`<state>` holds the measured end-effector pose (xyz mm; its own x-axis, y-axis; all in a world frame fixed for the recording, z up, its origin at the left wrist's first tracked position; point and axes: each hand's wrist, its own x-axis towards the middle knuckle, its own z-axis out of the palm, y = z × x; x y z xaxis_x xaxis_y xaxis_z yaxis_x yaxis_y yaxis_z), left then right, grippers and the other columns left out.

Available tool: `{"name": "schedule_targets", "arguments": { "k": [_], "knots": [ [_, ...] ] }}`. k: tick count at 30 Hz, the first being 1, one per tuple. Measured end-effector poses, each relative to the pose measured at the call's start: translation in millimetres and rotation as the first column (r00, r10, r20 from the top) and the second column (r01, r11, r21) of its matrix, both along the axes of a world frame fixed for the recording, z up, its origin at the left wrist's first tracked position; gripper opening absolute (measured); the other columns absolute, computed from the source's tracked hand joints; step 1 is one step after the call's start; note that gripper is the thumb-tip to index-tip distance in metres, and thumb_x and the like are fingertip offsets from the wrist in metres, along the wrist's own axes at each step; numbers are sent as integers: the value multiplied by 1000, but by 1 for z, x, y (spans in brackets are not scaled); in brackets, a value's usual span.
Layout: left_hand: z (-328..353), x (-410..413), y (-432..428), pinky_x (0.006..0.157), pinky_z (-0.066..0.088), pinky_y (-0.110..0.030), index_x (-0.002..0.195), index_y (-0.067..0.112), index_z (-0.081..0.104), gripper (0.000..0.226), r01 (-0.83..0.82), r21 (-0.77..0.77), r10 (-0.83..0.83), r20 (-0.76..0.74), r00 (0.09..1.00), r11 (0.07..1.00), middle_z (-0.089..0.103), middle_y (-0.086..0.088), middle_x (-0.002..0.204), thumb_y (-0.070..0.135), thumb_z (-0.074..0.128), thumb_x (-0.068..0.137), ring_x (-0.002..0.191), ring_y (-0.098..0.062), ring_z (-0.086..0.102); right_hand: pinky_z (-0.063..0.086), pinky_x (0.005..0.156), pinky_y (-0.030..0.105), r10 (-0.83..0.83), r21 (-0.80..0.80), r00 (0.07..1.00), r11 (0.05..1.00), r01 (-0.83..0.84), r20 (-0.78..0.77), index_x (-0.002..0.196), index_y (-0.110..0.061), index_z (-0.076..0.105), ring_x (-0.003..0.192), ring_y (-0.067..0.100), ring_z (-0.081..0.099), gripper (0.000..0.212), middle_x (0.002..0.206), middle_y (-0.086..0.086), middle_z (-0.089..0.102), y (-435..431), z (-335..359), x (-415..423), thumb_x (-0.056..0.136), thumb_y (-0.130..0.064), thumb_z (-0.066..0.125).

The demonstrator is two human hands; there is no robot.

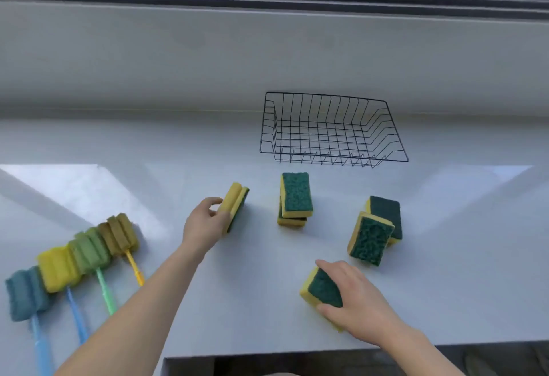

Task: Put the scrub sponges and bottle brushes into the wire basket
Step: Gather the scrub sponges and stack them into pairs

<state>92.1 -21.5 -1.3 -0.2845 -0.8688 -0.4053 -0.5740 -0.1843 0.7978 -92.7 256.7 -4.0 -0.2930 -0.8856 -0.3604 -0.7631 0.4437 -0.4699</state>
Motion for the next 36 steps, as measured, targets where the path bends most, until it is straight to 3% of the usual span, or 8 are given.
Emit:
{"name": "schedule_targets", "arguments": {
  "k": [5, 7, 11, 16, 20, 24, 30, 36],
  "knots": [
    [-11, 25, 36, 76, 60, -48, 110, 19, 66, 32, -141, 430, 250, -209, 945, 892, 73, -16, 102, 13, 41, 90, 81, -35, 74, 43, 98, 25, -108, -44, 985, 992, 115, 131, 149, -41, 35, 119, 6, 46, 78, 127, -19, 47, -15, 5, 5, 78, -52, 65],
    [-20, 35, 49, 73, 58, -45, 115, 19, 64, 35, -180, 368, 240, -123, 963, 912, 73, -12, 100, 14, 40, 91, 79, -32, 73, 42, 99, 24, -113, -34, 980, 992, 120, 166, 149, -40, 36, 119, 6, 47, 79, 128, -19, 48, -21, 5, 8, 78, -51, 67],
    [-30, 46, 64, 78, 51, -38, 129, 24, 55, 37, -92, -4, 92, 128, 987, 996, 67, 1, 100, 32, 50, 93, 88, -19, 63, 45, 97, 27, -176, -10, 943, 982, 186, 282, 147, -41, 41, 115, 7, 52, 77, 128, -15, 52, -40, 7, 19, 77, -55, 71],
    [-28, 41, 66, 78, 56, -42, 131, 26, 53, 43, -71, 19, 70, 54, 996, 997, 66, 5, 96, 30, 62, 90, 86, -18, 65, 53, 100, 41, -299, 14, 842, 945, 328, 450, 145, -41, 44, 115, 15, 59, 80, 129, -9, 55, -82, 20, 40, 73, -63, 73],
    [-31, 42, 68, 78, 58, -44, 132, 25, 53, 42, -162, 146, 170, -48, 984, 976, 68, 1, 98, 27, 62, 90, 86, -23, 67, 48, 101, 35, -259, -106, 902, 944, 311, 345, 145, -35, 44, 128, 15, 53, 79, 141, -8, 55, -131, 28, 56, 77, -68, 67],
    [-30, 47, 68, 60, 55, -34, 128, 21, 57, 36, -253, 274, 302, -157, 940, 928, 72, -8, 96, 15, 51, 92, 70, -21, 65, 48, 87, 37, -210, -110, 968, 968, 226, 139, 143, -29, 44, 124, 22, 56, 77, 139, -1, 53, -172, 29, 69, 81, -72, 59],
    [-25, 50, 66, 70, 54, -37, 117, 24, 64, 28, -284, 339, 370, -221, 902, 897, 70, -13, 102, 28, 43, 99, 80, -23, 65, 53, 86, 40, -110, -66, 993, 992, 107, -53, 141, -28, 42, 119, 28, 56, 79, 129, 5, 49, -193, 18, 86, 81, -78, 51],
    [-26, 53, 66, 70, 53, -39, 99, 21, 71, 33, -230, 343, 327, -258, 909, 911, 69, -10, 94, 45, 48, 96, 76, -20, 64, 48, 97, 42, -119, -90, 991, 988, 123, 56, 155, -29, 25, 131, 26, 50, 77, 144, 5, 48, -184, 11, 83, 92, -70, 41]
  ]
}}
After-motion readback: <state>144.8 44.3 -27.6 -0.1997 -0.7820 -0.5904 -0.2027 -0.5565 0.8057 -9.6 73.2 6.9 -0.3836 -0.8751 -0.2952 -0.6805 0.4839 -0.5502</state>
